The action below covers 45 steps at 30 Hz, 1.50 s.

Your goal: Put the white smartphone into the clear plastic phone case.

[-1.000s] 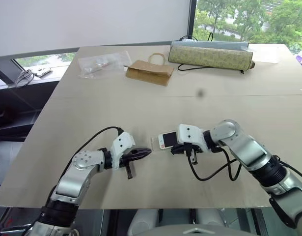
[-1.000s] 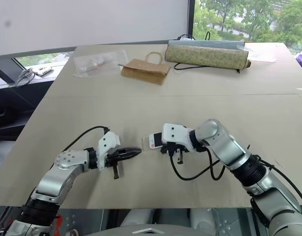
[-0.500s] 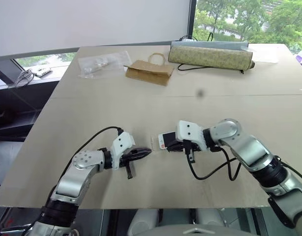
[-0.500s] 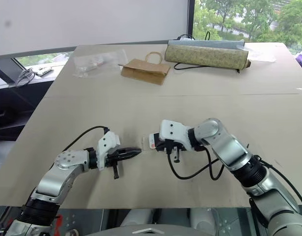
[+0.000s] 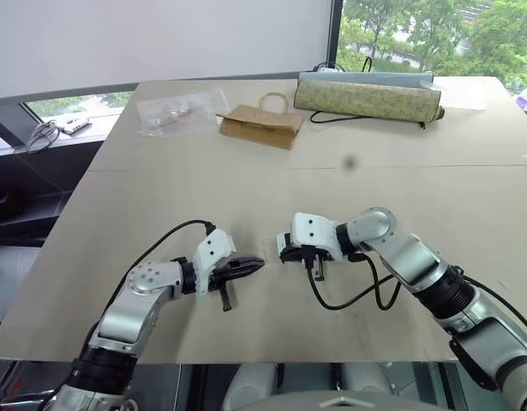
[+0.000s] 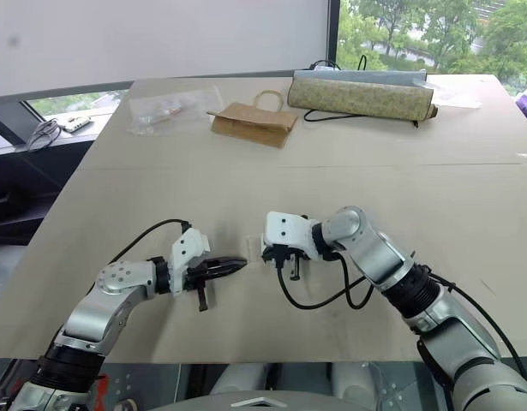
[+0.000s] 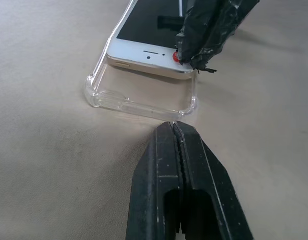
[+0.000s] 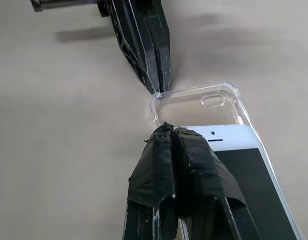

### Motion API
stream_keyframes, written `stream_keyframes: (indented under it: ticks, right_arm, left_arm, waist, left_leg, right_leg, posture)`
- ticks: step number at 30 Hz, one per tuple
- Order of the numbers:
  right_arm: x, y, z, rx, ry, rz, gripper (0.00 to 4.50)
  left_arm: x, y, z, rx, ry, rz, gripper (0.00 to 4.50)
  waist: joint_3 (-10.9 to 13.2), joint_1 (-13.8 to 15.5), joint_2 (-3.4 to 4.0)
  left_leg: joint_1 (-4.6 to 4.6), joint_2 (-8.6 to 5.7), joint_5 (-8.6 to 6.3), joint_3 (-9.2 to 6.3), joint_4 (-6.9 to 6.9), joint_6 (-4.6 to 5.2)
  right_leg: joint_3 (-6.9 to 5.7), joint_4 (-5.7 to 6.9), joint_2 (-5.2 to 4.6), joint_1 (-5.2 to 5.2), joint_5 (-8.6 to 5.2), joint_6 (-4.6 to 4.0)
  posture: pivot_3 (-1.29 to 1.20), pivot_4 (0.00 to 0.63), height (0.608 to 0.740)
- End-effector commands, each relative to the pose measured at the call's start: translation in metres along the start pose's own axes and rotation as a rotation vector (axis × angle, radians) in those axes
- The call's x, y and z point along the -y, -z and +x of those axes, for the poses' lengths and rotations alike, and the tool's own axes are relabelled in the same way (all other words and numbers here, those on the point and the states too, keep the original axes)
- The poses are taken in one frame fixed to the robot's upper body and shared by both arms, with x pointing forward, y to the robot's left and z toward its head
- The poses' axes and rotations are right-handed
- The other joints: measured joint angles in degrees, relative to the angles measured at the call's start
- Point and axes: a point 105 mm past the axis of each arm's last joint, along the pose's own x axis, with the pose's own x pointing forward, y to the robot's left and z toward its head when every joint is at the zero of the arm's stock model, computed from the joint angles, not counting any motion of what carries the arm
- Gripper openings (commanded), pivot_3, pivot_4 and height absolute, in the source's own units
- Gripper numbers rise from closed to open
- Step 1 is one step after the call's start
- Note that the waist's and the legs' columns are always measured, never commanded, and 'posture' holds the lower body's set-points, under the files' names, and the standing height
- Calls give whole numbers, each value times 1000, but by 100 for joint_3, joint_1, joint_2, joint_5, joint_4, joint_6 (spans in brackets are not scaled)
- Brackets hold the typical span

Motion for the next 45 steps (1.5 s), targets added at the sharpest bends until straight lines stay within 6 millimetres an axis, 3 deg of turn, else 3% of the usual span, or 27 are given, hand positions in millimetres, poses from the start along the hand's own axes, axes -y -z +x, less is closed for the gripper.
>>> stream_keyframes:
  ticks: [1,10,20,23,25,30,36,38,45]
  right_arm:
    - [3,-4,-3,-9,4,-32,60]
    - [4,26,5,-199,-49,-34,60]
    - [-11,53,28,-323,-196,189,60]
    - [-12,51,31,-286,-223,212,60]
    - [-7,33,28,-189,-215,226,60]
    - [9,-22,-1,69,-165,224,60]
    - [23,-58,-40,219,-17,200,60]
    - [31,-56,-52,210,76,190,60]
    - [46,-4,-99,-28,344,132,60]
  left_arm:
    - [1,10,1,-37,-12,-28,0]
    - [2,9,1,-35,-8,-27,0]
    - [3,9,5,-28,-2,-29,0]
    - [3,9,6,-26,-4,-28,0]
    - [3,8,5,-26,-7,-28,0]
    - [2,9,1,-29,-19,-27,0]
    - [1,8,0,-27,-27,-26,0]
    - [0,7,-1,-26,-30,-26,0]
    - [-8,7,-5,-25,-62,-34,0]
  waist:
    - [0,0,0]
    - [-2,-7,0]
    - [-53,-42,15]
    - [-60,-51,21]
    - [-62,-56,21]
    - [-38,-40,29]
    - [-29,-17,34]
    - [-28,-18,33]
    - [-7,-15,19]
  left_leg:
    - [0,0,0,0,0,0]
    - [4,-1,0,0,1,0]
    - [39,-1,-13,3,0,22]
    - [100,-1,-15,11,-19,26]
    - [120,1,-16,9,-25,27]
    - [90,4,-15,6,-23,25]
    - [-13,0,1,-7,-1,-2]
    - [-13,-2,0,-5,-2,-1]
    - [-17,-5,-10,-2,-4,17]
  right_leg:
    - [0,0,0,0,0,0]
    - [0,0,0,0,0,0]
    - [6,13,2,25,0,0]
    - [14,7,3,80,-3,0]
    - [13,1,16,102,-4,1]
    - [14,0,29,73,-2,0]
    - [8,10,-1,-21,0,-1]
    - [9,7,-4,-21,0,-1]
    - [2,-1,-7,-18,0,0]
  posture:
    - [0,150,740]
    - [0,150,740]
    - [0,150,740]
    - [0,150,740]
    - [0,150,740]
    - [0,150,740]
    - [0,150,740]
    - [0,150,740]
    - [0,150,740]
